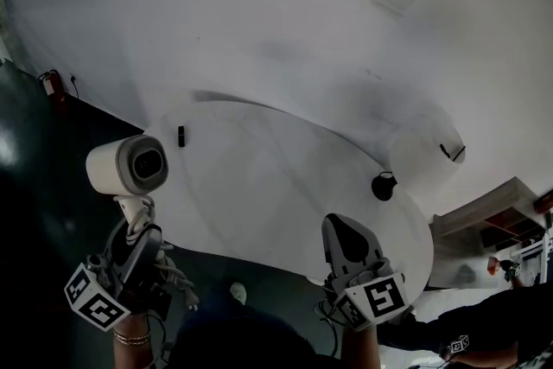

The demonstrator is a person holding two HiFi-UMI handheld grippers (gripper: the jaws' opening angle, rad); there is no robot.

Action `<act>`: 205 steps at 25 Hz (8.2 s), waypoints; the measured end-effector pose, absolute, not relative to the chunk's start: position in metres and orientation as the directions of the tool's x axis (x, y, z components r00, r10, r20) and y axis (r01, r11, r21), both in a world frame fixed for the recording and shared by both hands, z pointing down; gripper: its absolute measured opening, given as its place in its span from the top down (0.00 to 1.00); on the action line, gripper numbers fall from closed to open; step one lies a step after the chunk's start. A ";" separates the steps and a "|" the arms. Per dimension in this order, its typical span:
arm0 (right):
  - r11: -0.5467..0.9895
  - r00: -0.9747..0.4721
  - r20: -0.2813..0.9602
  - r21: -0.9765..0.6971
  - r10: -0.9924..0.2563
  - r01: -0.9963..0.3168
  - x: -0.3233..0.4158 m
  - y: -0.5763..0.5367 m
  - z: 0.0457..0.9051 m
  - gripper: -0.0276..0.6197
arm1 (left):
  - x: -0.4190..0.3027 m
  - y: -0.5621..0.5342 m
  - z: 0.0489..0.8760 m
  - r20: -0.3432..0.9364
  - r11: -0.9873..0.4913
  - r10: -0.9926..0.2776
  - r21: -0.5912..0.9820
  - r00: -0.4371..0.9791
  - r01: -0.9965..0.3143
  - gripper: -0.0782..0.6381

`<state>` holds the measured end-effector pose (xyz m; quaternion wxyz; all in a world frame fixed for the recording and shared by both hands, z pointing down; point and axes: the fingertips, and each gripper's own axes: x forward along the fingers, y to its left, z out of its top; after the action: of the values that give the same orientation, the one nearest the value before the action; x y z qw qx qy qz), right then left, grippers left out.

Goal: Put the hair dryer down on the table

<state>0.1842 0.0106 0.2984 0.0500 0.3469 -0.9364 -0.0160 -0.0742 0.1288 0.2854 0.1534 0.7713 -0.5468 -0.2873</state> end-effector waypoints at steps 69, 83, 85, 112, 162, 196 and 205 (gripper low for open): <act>0.634 -0.621 0.174 0.024 -0.764 -0.773 0.035 -0.118 0.290 0.93 | -0.209 -0.054 0.298 -0.151 -0.440 -0.875 0.645 0.460 -0.625 0.53; 0.593 -0.579 0.199 0.011 -0.791 -0.805 0.030 -0.109 0.299 0.93 | -0.209 -0.081 0.336 -0.072 -0.383 -0.883 0.682 0.463 -0.623 0.53; 0.593 -0.578 0.210 0.010 -0.788 -0.805 0.030 -0.108 0.300 0.93 | -0.206 -0.084 0.342 -0.050 -0.372 -0.885 0.674 0.463 -0.638 0.53; 0.630 -0.602 0.257 0.037 -0.756 -0.776 0.076 -0.161 0.318 0.93 | -0.150 -0.132 0.400 0.099 -0.260 -0.888 0.697 0.449 -0.669 0.53; 0.745 -0.720 0.400 -0.124 -0.566 -0.655 0.009 -0.243 0.418 0.93 | -0.130 -0.221 0.521 0.337 -0.141 -0.789 0.715 0.514 -0.685 0.53; 0.737 -0.715 0.438 -0.156 -0.544 -0.657 0.004 -0.262 0.448 0.93 | -0.121 -0.238 0.580 0.538 -0.023 -0.712 0.624 0.451 -0.781 0.53; 0.710 -0.699 0.448 -0.179 -0.557 -0.681 0.007 -0.264 0.452 0.93 | -0.122 -0.245 0.582 0.550 -0.018 -0.704 0.618 0.449 -0.786 0.53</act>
<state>0.0074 -0.2636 0.4517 0.1840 0.3416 -0.9062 0.1679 -0.1223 -0.2450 0.5824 0.4663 0.7122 -0.5230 0.0438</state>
